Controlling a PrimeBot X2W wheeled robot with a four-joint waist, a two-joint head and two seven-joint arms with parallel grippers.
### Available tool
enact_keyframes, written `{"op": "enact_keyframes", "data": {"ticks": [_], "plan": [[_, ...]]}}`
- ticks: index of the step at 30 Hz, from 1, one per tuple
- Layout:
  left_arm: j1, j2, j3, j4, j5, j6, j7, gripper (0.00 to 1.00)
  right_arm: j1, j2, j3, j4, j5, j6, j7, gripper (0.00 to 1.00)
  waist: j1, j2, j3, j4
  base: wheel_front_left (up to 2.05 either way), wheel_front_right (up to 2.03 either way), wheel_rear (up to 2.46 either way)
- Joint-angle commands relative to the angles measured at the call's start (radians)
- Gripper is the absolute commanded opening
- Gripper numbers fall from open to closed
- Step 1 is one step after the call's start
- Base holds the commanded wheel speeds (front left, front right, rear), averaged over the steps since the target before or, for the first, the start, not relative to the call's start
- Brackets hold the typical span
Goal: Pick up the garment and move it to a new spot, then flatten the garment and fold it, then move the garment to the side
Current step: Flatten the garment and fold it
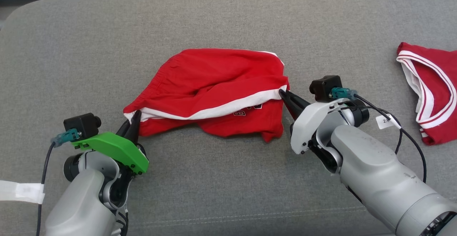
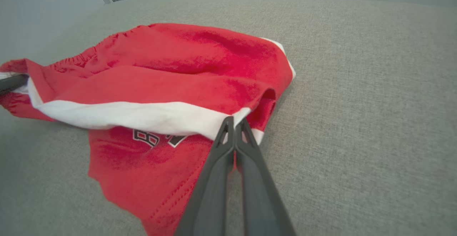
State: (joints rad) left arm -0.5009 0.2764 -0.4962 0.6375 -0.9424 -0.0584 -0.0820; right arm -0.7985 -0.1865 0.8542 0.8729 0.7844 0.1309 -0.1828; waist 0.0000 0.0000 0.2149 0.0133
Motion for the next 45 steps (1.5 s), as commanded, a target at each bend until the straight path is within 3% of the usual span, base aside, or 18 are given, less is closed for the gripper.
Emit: {"op": "enact_keyframes", "data": {"ticks": [1, 7, 13, 21, 25, 30, 35, 39, 42, 45], "plan": [[0.011, 0.011, 0.001, -0.007, -0.006, -0.007, -0.01, 0.0, -0.016, -0.007, 0.001, 0.003, 0.013, 0.0, -0.021, 0.0, 0.0, 0.0, -0.016, -0.004, 0.0, 0.0, 0.0], [0.021, 0.018, 0.023, -0.073, -0.03, -0.013, -0.022, 0.0, -0.045, -0.039, -0.021, -0.03, 0.041, 0.0, -0.062, 0.0, 0.0, 0.0, -0.058, -0.018, 0.0, 0.0, 0.0], [0.034, 0.039, 0.043, -0.195, -0.052, 0.007, 0.0, 0.0, -0.06, -0.086, -0.057, -0.082, 0.051, 0.0, -0.075, 0.0, 0.0, 0.0, -0.101, -0.036, 0.0, 0.0, 0.0], [-0.069, 0.053, 0.073, -0.396, -0.126, 0.117, 0.175, 0.0, -0.139, -0.162, -0.13, -0.132, 0.08, 0.0, -0.007, 0.0, 0.0, 0.0, -0.132, -0.056, 0.0, 0.0, 0.0], [-0.214, 0.04, 0.077, -0.372, -0.141, 0.172, 0.272, 0.0, -0.243, -0.166, -0.164, -0.097, 0.075, 0.0, 0.05, 0.0, 0.0, 0.0, -0.101, -0.07, 0.0, 0.0, 0.0], [-0.432, 0.005, 0.078, -0.243, -0.1, 0.199, 0.279, 0.0, -0.42, -0.132, -0.208, -0.004, 0.027, -0.001, 0.045, 0.0, 0.0, 0.0, -0.025, -0.1, 0.0, 0.0, 0.0], [-0.636, -0.038, 0.107, -0.12, -0.055, 0.168, 0.158, 0.0, -0.607, -0.082, -0.264, 0.097, -0.05, -0.001, -0.045, 0.0, 0.0, 0.0, 0.04, -0.139, 0.0, 0.0, 0.0], [-0.747, -0.051, 0.131, -0.057, -0.025, 0.1, 0.034, 0.0, -0.717, -0.051, -0.345, 0.141, -0.123, -0.001, -0.081, 0.0, 0.0, 0.0, 0.09, -0.175, 0.0, 0.0, 0.0], [-0.804, -0.054, 0.161, -0.03, -0.032, 0.047, -0.049, 0.0, -0.748, -0.043, -0.456, 0.068, -0.201, -0.001, -0.082, 0.0, 0.0, 0.0, 0.136, -0.197, 0.0, 0.0, 0.0], [-0.773, -0.057, 0.173, 0.005, -0.053, -0.007, -0.091, 0.0, -0.651, 0.004, -0.518, -0.026, -0.267, -0.001, -0.082, 0.0, 0.0, 0.0, 0.167, -0.208, 0.0, 0.0, 0.0]]}}
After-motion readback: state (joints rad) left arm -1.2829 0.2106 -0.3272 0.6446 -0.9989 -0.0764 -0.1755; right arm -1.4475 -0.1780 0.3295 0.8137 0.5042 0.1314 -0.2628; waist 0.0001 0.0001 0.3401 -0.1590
